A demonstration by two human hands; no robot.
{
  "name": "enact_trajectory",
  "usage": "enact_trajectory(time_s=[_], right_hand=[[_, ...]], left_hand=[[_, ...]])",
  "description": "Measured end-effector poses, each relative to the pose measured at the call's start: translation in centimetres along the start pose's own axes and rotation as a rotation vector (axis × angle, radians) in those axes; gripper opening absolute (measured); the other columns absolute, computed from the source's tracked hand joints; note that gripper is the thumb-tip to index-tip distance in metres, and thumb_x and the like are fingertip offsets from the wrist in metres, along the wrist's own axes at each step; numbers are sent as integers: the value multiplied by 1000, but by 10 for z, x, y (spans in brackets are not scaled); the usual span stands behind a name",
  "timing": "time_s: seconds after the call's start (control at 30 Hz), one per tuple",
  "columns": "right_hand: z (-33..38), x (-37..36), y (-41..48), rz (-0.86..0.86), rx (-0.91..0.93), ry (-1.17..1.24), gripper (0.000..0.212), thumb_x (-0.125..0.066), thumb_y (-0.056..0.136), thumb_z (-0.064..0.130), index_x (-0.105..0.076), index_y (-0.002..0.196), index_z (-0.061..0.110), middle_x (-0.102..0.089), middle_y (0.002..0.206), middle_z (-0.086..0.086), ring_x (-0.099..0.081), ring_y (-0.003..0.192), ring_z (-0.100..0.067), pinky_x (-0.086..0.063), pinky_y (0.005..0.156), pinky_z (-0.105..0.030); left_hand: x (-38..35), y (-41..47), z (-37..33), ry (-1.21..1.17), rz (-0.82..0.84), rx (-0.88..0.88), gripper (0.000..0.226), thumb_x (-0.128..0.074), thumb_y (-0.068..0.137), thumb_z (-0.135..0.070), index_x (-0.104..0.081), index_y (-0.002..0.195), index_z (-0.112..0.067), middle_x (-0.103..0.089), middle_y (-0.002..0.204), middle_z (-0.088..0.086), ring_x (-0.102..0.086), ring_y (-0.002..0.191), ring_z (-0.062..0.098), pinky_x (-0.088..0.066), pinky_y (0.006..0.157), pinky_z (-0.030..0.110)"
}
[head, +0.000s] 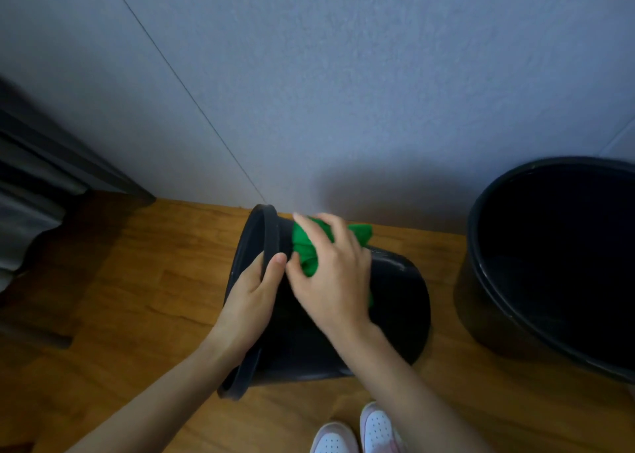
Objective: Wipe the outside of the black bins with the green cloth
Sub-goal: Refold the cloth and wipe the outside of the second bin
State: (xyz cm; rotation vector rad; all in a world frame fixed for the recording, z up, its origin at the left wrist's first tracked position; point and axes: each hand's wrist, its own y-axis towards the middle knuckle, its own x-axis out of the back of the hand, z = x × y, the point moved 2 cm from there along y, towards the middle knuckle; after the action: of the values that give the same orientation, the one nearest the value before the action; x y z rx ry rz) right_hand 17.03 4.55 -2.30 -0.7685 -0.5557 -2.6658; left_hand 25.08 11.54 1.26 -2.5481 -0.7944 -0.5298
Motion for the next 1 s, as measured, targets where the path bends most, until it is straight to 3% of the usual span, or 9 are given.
enact_trajectory(time_s=[0.07,0.13,0.27,0.4,0.5,0.57,0.67,0.8,1.0], right_hand=[[-2,-2,-3,22,22,19,65,-45,77,44,-36,139,28,-34,146,-2,-40,130,-21,-40,95,-43],[-21,-1,-5,33,-9,26,69,-47,76,49,-36,140,26,-25,153,-4,-30,138,-25,-36,100,-43],[-81,9,-11,17,-155,26,56,-52,74,42,-53,125,20,-55,129,-6,-49,121,-31,-42,98,-45],[-140,23,-12,37,-439,-30,49,-62,80,24,-51,128,18,-55,121,-10,-52,109,-31,-38,86,-31],[-154,24,-19,35,-525,-87,51,-60,82,27,-47,131,20,-52,124,-11,-50,111,-31,-39,87,-34],[-146,23,-31,-16,-487,-116,51,-60,81,27,-47,130,21,-51,125,-10,-51,109,-31,-43,84,-37],[-112,20,-45,-74,-396,-105,52,-61,80,30,-49,130,25,-52,125,-7,-54,105,-26,-40,76,-29],[-45,13,-37,-93,-210,-47,54,-44,77,46,-48,128,31,-52,124,-2,-52,112,-20,-46,78,-29],[-1,5,-9,66,-82,36,56,-33,80,51,-40,134,38,-46,131,0,-43,122,-19,-47,89,-38]], left_hand=[[-1,-1,0,-13,15,11,29,-38,98,-33,-62,94,-17,-68,87,1,-65,84,12,-49,72,22],[-3,-2,-1,-31,36,15,28,-38,97,-33,-62,96,-20,-68,92,3,-65,89,16,-51,80,31],[-3,-6,-2,-46,64,10,26,-36,97,-36,-59,101,-26,-66,96,-3,-63,91,9,-49,77,26],[1,-9,1,-60,76,7,27,-35,96,-37,-59,102,-26,-66,96,-5,-63,89,6,-46,77,24],[3,-9,4,-44,97,-14,28,-35,95,-37,-59,104,-26,-67,98,-5,-64,89,3,-46,78,23],[4,-9,5,-32,107,-38,28,-36,94,-36,-60,105,-27,-68,99,-5,-64,90,0,-47,76,17],[2,-10,6,12,122,-63,26,-36,94,-35,-59,104,-29,-67,98,-6,-62,90,-4,-47,70,8],[-1,-12,3,39,119,-112,22,-37,96,-31,-58,101,-32,-67,95,-6,-62,88,-7,-46,67,4],[-1,-9,4,17,111,-115,26,-38,96,-29,-62,98,-19,-68,91,6,-65,83,14,-51,66,17]])
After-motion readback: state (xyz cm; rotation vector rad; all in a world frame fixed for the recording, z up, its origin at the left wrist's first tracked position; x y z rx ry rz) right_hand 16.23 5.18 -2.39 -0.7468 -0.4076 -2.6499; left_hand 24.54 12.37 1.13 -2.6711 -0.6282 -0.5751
